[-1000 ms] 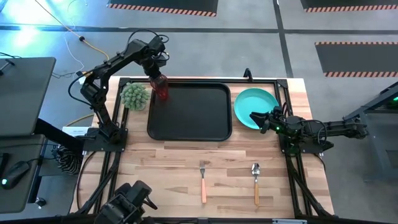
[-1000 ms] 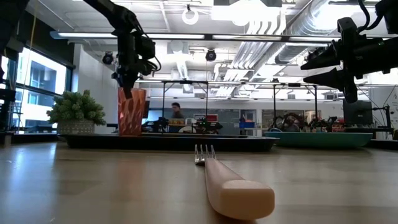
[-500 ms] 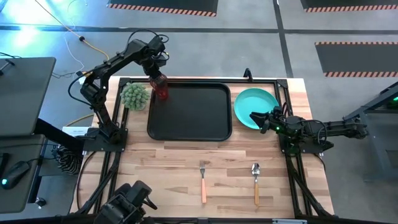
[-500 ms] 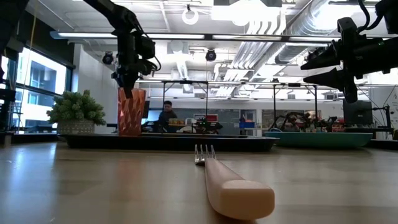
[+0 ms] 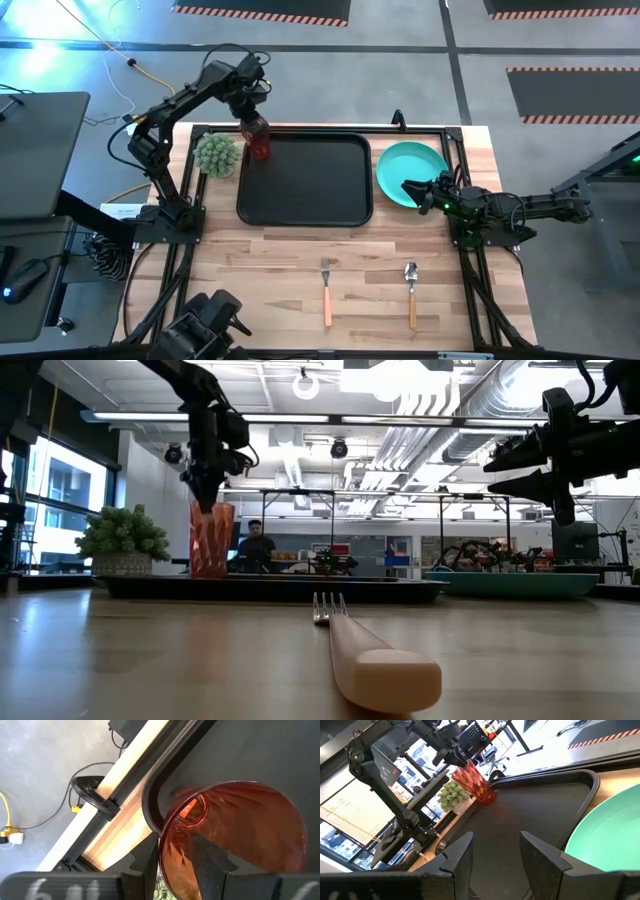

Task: Pick and place plate/cup/fork/spoon on tray
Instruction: Put the red cup on the black tray, then put the green plate on the black tray

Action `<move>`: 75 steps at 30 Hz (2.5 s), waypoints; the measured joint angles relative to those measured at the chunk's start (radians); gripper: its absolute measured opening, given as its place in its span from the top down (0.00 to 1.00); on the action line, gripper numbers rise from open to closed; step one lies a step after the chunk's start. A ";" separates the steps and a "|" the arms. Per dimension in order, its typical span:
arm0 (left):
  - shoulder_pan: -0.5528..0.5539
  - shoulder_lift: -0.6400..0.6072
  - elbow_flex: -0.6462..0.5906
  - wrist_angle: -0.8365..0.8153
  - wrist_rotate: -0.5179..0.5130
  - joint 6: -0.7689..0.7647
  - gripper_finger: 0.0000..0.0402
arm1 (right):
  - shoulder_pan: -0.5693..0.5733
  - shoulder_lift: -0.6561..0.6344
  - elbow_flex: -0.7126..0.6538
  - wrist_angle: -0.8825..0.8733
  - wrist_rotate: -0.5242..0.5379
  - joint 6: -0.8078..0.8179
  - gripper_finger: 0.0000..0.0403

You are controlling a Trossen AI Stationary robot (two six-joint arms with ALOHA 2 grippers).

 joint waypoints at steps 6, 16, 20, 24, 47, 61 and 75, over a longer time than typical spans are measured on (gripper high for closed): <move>0.000 0.000 0.028 -0.010 -0.001 0.000 0.75 | 0.000 0.000 0.000 0.000 0.000 0.002 0.62; 0.000 0.000 0.075 -0.050 -0.004 0.000 0.75 | 0.000 0.000 0.000 0.000 0.000 0.002 0.62; 0.000 0.000 0.088 -0.054 -0.003 0.000 0.75 | 0.000 0.000 0.000 0.000 0.000 0.002 0.62; 0.000 0.000 0.120 -0.096 -0.003 -0.002 0.75 | 0.000 0.000 0.000 0.004 0.000 0.002 0.62; -0.034 -0.085 0.308 -0.207 0.302 -0.075 0.75 | 0.000 0.000 0.059 0.447 0.011 -0.147 0.62; -0.196 -0.210 0.244 0.012 0.328 -0.106 0.75 | 0.000 0.191 0.611 -0.464 0.131 -0.235 0.62; -0.298 -0.292 0.014 0.193 0.366 -0.207 0.75 | -0.041 0.474 0.768 -1.012 -0.113 0.053 0.62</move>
